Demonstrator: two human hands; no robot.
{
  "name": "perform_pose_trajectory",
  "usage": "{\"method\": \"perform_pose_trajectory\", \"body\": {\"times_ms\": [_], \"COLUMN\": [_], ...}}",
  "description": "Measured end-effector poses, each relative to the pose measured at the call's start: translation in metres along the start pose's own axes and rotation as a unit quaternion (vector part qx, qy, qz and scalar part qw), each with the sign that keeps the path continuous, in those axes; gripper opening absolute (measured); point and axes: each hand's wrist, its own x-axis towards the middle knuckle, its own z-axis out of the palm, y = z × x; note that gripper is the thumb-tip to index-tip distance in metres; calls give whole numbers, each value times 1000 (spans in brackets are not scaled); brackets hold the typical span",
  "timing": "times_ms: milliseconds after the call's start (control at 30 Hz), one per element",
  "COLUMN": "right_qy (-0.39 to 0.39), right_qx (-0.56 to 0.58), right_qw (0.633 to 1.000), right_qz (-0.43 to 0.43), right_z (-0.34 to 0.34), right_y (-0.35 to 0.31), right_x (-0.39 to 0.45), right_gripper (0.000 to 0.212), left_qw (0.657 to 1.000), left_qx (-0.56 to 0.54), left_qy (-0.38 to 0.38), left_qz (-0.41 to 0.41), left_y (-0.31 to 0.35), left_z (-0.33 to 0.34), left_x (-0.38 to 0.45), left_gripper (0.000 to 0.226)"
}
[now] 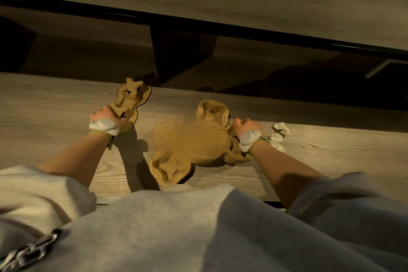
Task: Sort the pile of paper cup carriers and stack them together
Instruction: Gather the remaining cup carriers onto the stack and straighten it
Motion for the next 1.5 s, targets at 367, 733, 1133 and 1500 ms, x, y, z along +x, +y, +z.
{"method": "perform_pose_trajectory", "body": {"times_ms": [367, 733, 1133, 1500], "right_qy": [-16, 45, 32, 58], "right_qx": [-43, -11, 322, 252], "right_qw": [999, 991, 924, 959], "right_qz": [-5, -129, -203, -114], "right_z": [-9, -13, -36, -30], "right_y": [-5, 9, 19, 60], "right_x": [-9, -16, -43, -39], "right_gripper": [57, 61, 43, 47], "left_qw": [961, 847, 747, 801], "left_qx": [-272, -500, -506, -449], "left_qy": [-33, -128, -419, -374], "left_qz": [48, 127, 104, 131], "left_y": [-4, 42, 89, 111], "left_z": [8, -16, -14, -13], "left_x": [-36, -94, -116, -128], "left_gripper": [73, 23, 48, 87]}}
